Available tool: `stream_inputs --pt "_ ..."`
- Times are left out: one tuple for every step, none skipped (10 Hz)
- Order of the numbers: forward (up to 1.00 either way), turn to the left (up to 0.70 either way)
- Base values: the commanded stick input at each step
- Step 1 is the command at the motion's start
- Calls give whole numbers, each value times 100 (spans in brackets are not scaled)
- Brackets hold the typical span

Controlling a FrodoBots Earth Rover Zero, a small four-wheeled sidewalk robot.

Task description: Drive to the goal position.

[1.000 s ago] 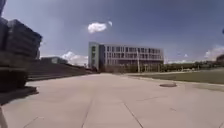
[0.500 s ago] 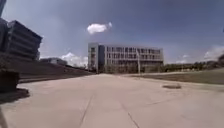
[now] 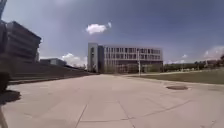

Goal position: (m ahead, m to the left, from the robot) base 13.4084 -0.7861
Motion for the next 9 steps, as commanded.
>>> stream_inputs --pt "70 2" --pt "70 2" --pt "70 2" --pt "70 2" --pt "70 2" --pt "70 2" --pt "70 2" --pt "70 2" --pt "70 2"
